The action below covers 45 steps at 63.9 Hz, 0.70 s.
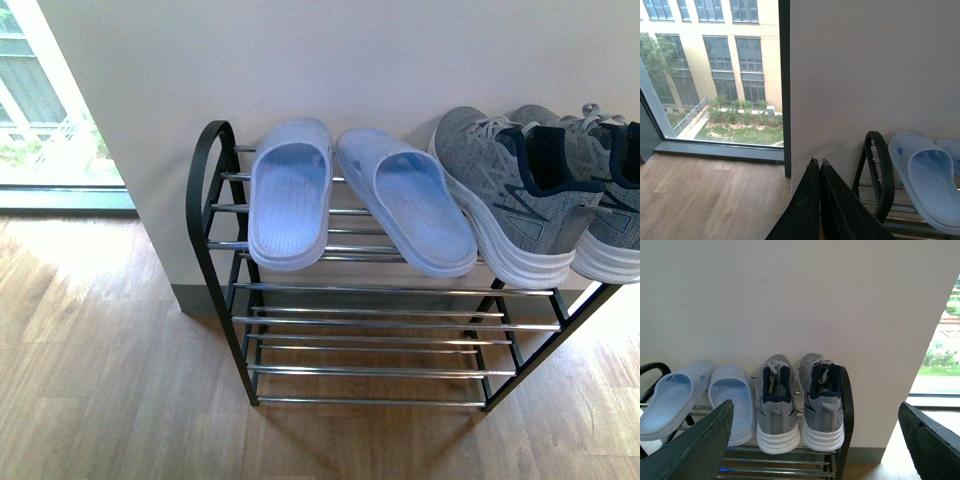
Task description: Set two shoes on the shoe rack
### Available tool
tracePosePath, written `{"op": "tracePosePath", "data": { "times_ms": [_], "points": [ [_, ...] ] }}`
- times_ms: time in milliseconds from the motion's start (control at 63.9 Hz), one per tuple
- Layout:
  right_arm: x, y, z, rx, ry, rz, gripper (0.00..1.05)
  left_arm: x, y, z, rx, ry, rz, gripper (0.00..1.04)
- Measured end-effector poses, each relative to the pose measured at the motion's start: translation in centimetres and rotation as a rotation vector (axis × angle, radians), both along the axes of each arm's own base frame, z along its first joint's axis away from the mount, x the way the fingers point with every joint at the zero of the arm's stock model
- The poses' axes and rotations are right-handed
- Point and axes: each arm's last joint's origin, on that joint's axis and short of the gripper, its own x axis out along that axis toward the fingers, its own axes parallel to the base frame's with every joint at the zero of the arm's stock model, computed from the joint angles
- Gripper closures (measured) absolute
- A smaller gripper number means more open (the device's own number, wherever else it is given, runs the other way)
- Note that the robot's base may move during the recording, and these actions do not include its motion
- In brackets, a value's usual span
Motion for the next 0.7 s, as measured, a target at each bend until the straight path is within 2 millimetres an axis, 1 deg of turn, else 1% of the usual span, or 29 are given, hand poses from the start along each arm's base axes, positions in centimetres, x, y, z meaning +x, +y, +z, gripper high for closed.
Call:
{"op": "tracePosePath", "data": {
  "times_ms": [313, 705],
  "points": [
    [0.0, 0.0, 0.0, 0.000, 0.000, 0.000, 0.09, -1.8, 0.0, 0.4, 0.000, -0.011, -0.001, 1.04],
    [0.0, 0.0, 0.0, 0.000, 0.000, 0.000, 0.09, -3.2, 0.0, 0.8, 0.000, -0.026, -0.001, 1.04]
  ]
}}
